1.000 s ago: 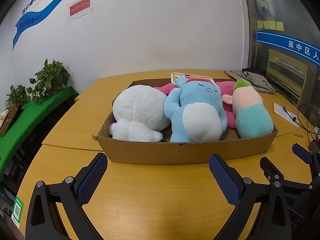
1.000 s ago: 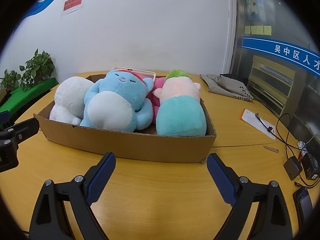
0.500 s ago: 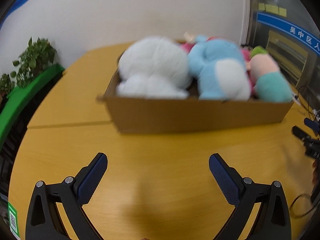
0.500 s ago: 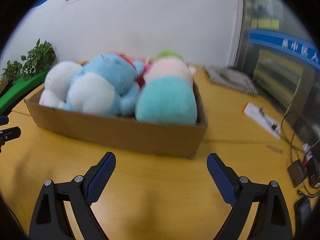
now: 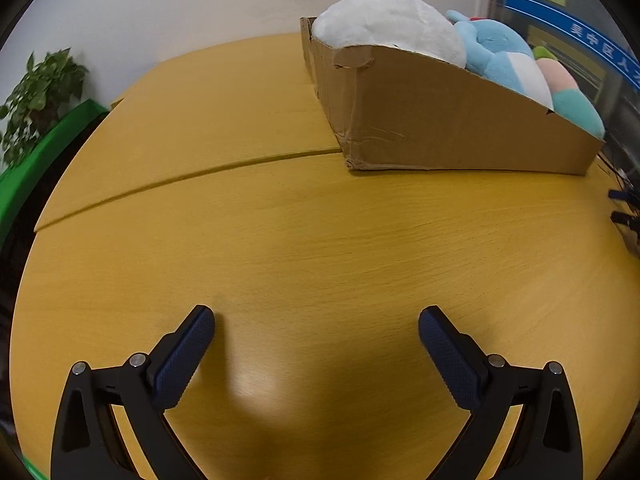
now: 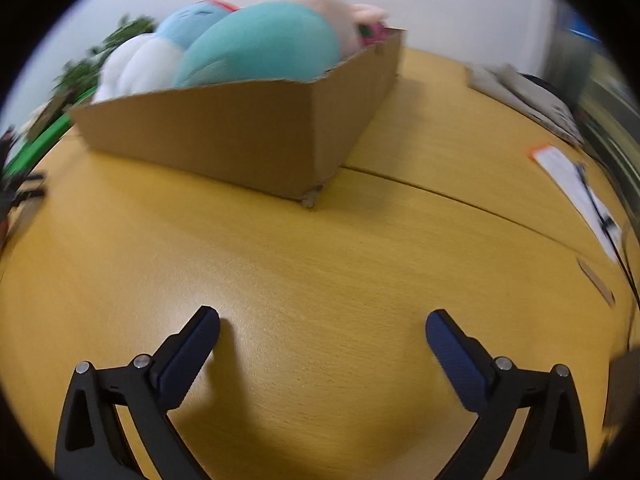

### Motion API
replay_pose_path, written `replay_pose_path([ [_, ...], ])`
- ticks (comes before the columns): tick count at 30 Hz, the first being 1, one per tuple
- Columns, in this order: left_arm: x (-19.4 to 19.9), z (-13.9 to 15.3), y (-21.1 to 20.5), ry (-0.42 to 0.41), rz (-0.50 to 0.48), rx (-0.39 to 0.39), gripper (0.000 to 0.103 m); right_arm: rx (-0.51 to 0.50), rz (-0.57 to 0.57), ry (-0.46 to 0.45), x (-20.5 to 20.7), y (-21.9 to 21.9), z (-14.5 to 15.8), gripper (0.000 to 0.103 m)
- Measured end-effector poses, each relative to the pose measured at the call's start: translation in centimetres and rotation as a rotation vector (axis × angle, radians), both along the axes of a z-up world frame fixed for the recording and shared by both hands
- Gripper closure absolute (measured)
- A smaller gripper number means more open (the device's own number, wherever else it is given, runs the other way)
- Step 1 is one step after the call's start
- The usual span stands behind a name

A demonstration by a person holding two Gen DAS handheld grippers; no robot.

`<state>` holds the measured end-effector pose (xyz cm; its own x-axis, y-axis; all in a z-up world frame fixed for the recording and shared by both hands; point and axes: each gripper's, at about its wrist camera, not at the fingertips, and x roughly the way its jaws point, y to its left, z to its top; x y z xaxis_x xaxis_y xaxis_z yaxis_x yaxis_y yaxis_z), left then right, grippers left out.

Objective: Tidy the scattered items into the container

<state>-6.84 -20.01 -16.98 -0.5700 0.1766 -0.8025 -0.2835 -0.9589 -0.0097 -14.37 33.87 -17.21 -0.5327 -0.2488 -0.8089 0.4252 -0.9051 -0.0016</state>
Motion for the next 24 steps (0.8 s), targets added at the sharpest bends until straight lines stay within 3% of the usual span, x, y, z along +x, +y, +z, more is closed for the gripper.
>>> replay_pose_path([
  [3, -0.6, -0.1, -1.7, 0.001, -0.024, 0.003, 0.0, -0.002, 0.091, 0.002, 0.0, 0.5, 0.0, 0.0],
  [8, -2.1, -0.2, -4.3, 0.0, 0.077, 0.006, 0.0, -0.004, 0.251, 0.003, -0.5, 1.6, -0.1, 0.0],
  [11, -2.2, -0.2, -4.3, 0.001, 0.087, 0.004, 0.0, -0.002, 0.34, 0.001, -1.5, 2.2, -0.1, 0.0],
  [24, -2.3, 0.2, -4.3, -0.002, 0.119, 0.002, 0.0, 0.001, 0.356, 0.0, -1.6, 3.0, -0.4, 0.0],
])
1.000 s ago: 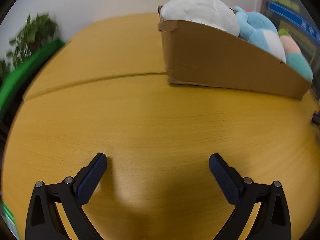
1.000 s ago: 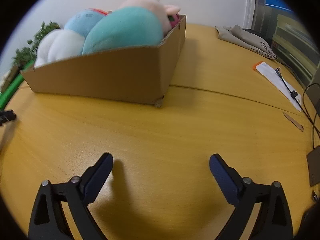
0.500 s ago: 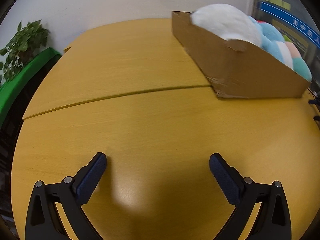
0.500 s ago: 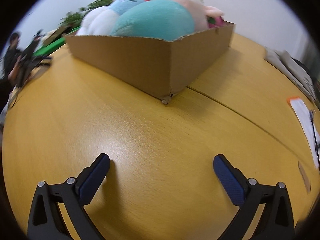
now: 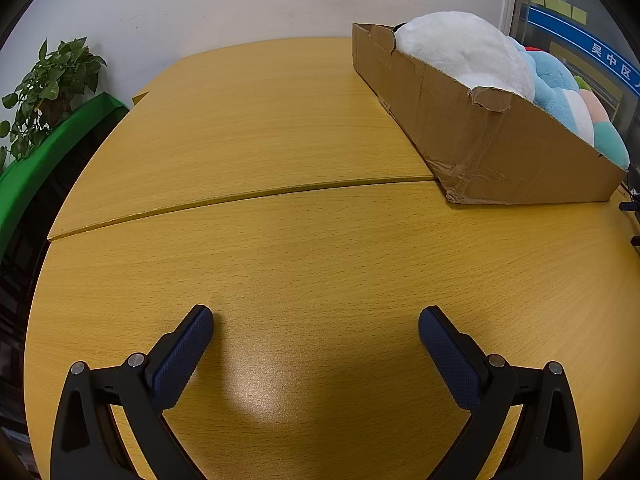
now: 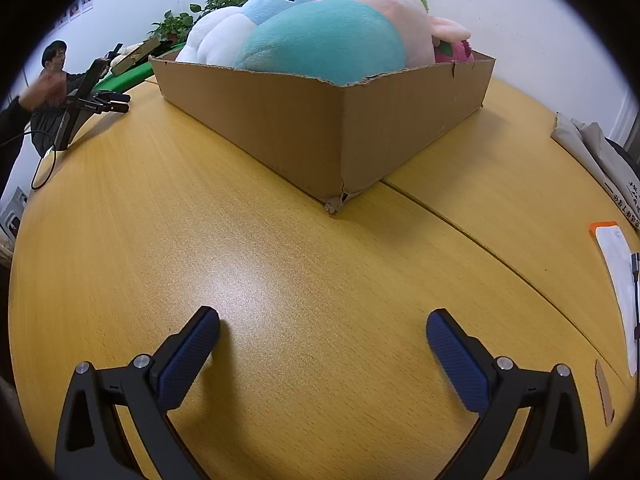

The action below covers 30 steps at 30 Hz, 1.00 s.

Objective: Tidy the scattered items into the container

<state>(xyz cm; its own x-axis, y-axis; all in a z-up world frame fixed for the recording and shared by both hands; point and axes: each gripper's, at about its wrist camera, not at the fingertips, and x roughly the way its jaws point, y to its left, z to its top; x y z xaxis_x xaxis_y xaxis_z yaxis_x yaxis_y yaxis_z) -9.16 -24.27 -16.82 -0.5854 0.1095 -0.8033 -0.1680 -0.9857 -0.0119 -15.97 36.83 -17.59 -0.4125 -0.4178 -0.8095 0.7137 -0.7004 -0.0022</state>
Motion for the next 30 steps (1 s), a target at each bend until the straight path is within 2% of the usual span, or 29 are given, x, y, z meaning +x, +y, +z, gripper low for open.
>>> replay_pose_path([
  [30, -0.42, 0.03, -0.2, -0.001, 0.01, 0.0, 0.0, 0.0, 0.0, 0.001, -0.17, 0.06, -0.11, 0.0],
])
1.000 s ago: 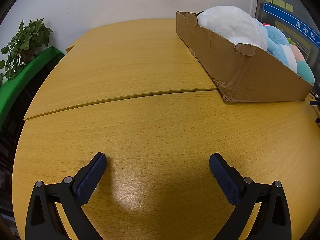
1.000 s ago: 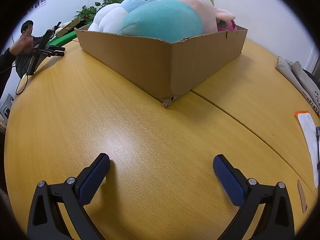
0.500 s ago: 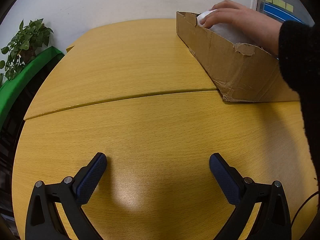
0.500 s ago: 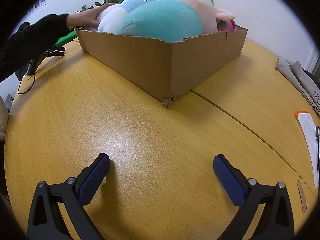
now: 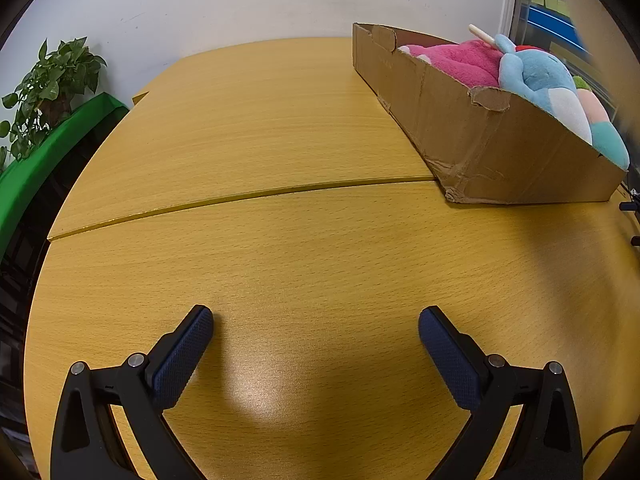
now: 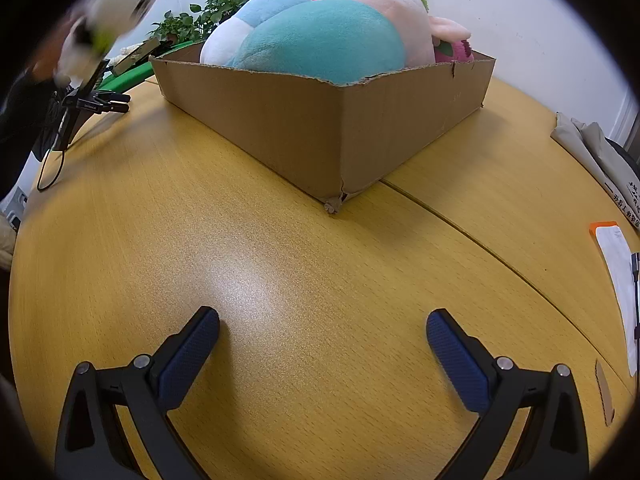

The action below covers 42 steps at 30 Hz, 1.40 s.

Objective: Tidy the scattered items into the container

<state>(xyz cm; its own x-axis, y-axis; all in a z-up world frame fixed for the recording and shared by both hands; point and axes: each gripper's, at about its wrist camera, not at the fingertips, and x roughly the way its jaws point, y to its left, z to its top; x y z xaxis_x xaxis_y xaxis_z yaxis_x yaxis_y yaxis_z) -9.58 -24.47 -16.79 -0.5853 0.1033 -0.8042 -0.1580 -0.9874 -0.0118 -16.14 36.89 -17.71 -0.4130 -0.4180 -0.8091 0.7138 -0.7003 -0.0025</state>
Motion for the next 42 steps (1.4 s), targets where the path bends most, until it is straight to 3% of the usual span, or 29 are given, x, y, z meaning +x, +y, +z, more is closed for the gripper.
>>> replay_pose_path([
  [42, -0.31, 0.01, -0.13, -0.001, 0.017, -0.001, 0.0, 0.0, 0.0, 0.001, -0.1, 0.01, -0.11, 0.0],
])
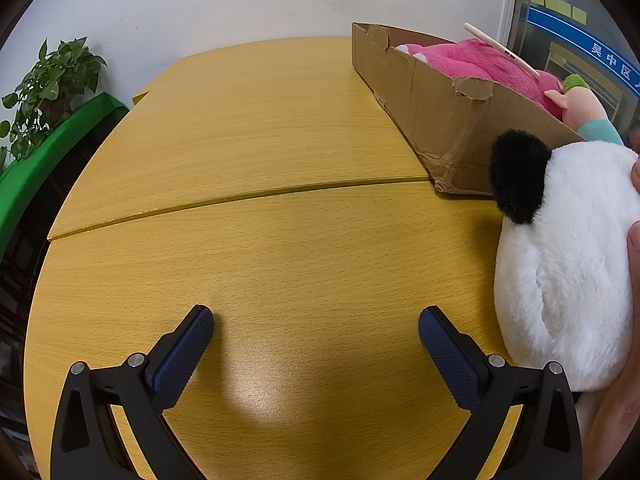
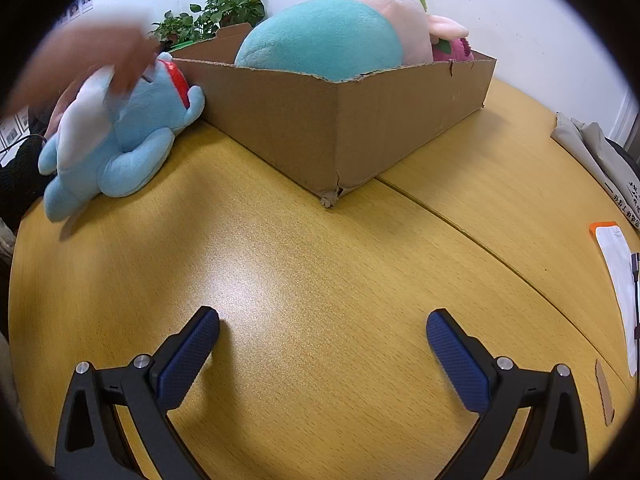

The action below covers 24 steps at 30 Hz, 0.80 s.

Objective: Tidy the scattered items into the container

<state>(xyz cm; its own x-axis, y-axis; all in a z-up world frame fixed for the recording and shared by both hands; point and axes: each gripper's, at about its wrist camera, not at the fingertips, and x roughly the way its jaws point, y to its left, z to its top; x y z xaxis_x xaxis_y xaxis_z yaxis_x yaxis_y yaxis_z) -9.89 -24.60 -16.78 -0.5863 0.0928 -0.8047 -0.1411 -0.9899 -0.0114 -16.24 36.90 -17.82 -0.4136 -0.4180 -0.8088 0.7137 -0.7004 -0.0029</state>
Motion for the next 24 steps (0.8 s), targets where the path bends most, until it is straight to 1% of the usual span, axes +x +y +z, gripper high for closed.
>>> replay_pose_path([
  [24, 0.01, 0.0, 0.03, 0.0, 0.009, 0.0, 0.0, 0.0, -0.001, 0.0, -0.03, 0.05, -0.09, 0.0],
])
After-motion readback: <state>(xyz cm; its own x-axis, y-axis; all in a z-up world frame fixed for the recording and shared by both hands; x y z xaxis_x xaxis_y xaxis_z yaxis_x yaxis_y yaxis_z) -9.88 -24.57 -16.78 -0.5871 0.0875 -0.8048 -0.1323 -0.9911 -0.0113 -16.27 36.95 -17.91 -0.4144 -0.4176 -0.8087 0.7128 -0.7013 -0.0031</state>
